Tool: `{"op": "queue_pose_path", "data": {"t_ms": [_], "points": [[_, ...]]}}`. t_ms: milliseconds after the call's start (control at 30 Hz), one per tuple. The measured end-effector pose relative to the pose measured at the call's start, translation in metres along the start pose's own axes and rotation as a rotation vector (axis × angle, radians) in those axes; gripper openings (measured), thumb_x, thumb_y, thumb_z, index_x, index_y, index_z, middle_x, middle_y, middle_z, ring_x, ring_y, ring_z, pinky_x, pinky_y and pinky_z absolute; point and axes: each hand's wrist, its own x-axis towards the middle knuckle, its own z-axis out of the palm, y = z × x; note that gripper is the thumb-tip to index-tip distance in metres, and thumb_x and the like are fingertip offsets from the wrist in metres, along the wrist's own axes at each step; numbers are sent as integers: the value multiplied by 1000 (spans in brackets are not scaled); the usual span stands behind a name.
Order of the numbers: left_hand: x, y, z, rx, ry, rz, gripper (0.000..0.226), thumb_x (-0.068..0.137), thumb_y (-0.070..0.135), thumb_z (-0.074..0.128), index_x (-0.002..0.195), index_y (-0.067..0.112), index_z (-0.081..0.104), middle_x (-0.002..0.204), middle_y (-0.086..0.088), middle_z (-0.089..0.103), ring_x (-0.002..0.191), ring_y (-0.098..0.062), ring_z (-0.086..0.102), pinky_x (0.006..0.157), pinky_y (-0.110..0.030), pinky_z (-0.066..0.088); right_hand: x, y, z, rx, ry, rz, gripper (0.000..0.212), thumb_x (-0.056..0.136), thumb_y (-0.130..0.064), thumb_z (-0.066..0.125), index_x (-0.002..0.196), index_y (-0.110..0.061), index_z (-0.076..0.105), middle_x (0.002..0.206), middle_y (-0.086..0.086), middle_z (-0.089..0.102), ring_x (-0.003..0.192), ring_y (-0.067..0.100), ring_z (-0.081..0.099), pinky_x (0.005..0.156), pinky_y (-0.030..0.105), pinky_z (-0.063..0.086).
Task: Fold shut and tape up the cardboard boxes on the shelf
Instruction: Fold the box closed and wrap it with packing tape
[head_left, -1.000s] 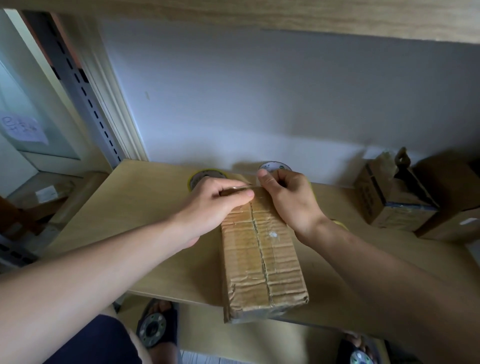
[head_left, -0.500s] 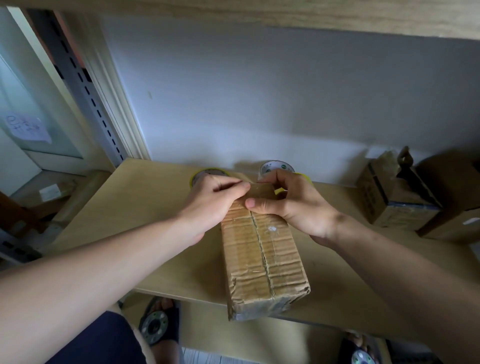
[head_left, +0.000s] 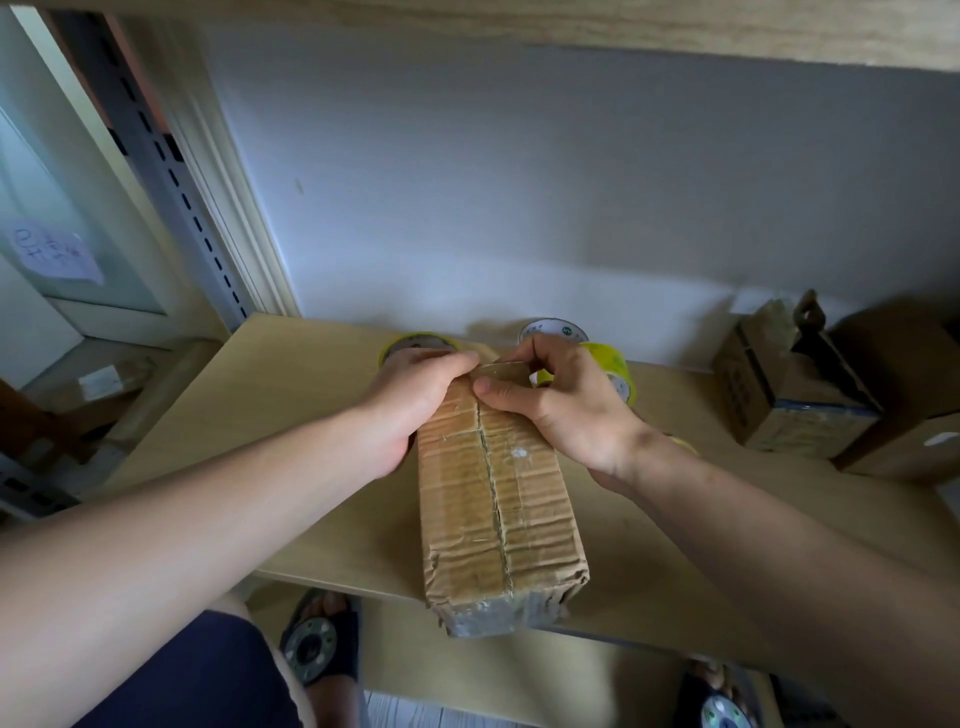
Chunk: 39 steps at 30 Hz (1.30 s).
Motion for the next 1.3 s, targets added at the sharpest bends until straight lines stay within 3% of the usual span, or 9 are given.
{"op": "queue_pose_path", "data": {"t_ms": [200,300,367,433,600,767,1000,1167,1300], "points": [[1,-4,-1,34,-21,56,20,97,24,65,79,22,73,59,13,70,58,-2,67,65,-23,51,3,-3,-4,-48,95,-2,19,78,-23,88,78,-15,71,70,-14,64,59,-5,56,54,9,41],[-2,-4,-5,-5,-123,100,37,101,26,59,69,22,78,62,11,72,65,-5,70,62,-18,52,4,-3,0,-70,159,-17,22,80,-24,86,70,-15,69,61,-15,59,55,-2,52,52,10,39],[0,-4,-6,-21,-224,102,41,100,30,60,65,27,80,74,8,77,78,-11,73,78,-23,53,4,-1,2,-158,222,-41,30,83,-29,82,63,-17,64,55,-14,54,52,1,48,49,10,35],[-1,-9,-14,26,-369,157,20,90,40,71,85,23,79,96,1,79,94,-16,74,95,-34,52,3,2,3,-261,256,-71,35,86,-35,79,61,-19,61,54,-12,54,52,3,47,49,13,35],[3,-14,-35,179,-605,276,80,56,43,95,124,16,63,105,0,74,101,-12,69,88,-23,54,0,4,1,-347,222,-146,32,93,-44,71,73,-20,65,70,-6,67,66,10,59,58,22,41],[-4,-14,-26,206,-587,351,43,79,20,80,117,11,61,92,5,70,90,-11,67,83,-24,53,-4,4,-6,-331,173,-161,29,96,-42,68,78,-19,63,74,-2,66,70,16,58,67,33,46],[-11,-17,-17,239,-450,496,21,83,26,74,100,17,66,84,15,66,83,-5,64,76,-18,48,-8,8,-16,-195,39,-100,8,95,-32,67,93,-25,71,81,-14,66,76,4,60,74,25,45],[-8,-18,-17,264,-344,525,21,84,32,71,96,15,67,88,6,64,87,-13,62,78,-33,46,-26,1,-25,-308,-186,-98,79,77,-62,79,143,-33,48,120,-19,62,99,-8,61,85,14,50],[-7,-14,-16,270,-338,504,17,87,32,70,93,16,68,89,0,68,85,-14,64,80,-35,49,-36,-6,-31,-467,-323,-92,130,56,-74,83,161,-40,14,155,-21,35,135,-2,40,114,32,43]]}}
